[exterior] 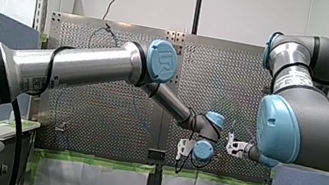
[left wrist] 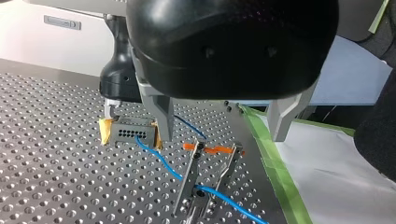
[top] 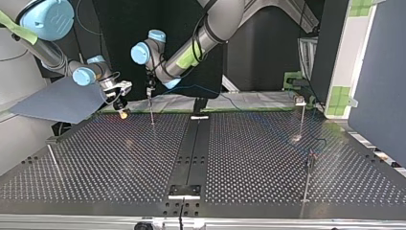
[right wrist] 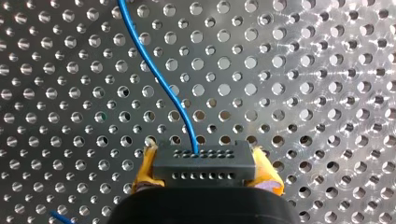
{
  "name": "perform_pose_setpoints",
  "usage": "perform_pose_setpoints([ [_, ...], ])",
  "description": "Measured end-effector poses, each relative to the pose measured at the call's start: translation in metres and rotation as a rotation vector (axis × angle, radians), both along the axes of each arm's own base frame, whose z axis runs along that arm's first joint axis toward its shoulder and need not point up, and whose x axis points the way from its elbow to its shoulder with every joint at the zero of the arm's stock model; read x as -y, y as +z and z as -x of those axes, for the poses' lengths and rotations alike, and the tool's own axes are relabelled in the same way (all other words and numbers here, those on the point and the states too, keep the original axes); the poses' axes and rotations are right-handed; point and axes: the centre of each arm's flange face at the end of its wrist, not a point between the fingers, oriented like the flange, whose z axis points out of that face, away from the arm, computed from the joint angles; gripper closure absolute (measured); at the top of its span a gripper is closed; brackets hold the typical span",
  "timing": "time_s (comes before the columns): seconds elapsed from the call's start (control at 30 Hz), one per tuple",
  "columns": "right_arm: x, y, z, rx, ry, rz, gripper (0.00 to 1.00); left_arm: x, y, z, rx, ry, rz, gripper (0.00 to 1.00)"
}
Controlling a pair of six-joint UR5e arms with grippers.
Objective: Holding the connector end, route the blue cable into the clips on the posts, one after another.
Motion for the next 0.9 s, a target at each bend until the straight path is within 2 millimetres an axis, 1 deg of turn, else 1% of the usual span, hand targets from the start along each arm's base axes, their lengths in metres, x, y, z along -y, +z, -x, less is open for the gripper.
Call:
perform_pose_setpoints([
  [0.57, 0.0, 0.0, 0.0, 0.002, -0.004, -0.003, 1.0, 0.0, 0.001, 0.0, -0.003, 0.009, 0.02, 0.02],
  [0.7, 0.0, 0.0, 0.0, 0.002, -0.004, -0.004, 1.0, 0.0, 0.002, 0.003, -0.002, 0.028, 0.026, 0.02],
  [0.8, 0.0, -0.001, 0.001, 0.003, -0.008, -0.006, 1.0, 0.001, 0.005, 0.008, 0.002, 0.045, 0.028, 0.02],
  [0.9, 0.001, -0.001, 0.002, 0.004, -0.011, -0.007, 1.0, 0.004, 0.015, 0.015, 0.012, 0.05, 0.053, 0.02],
])
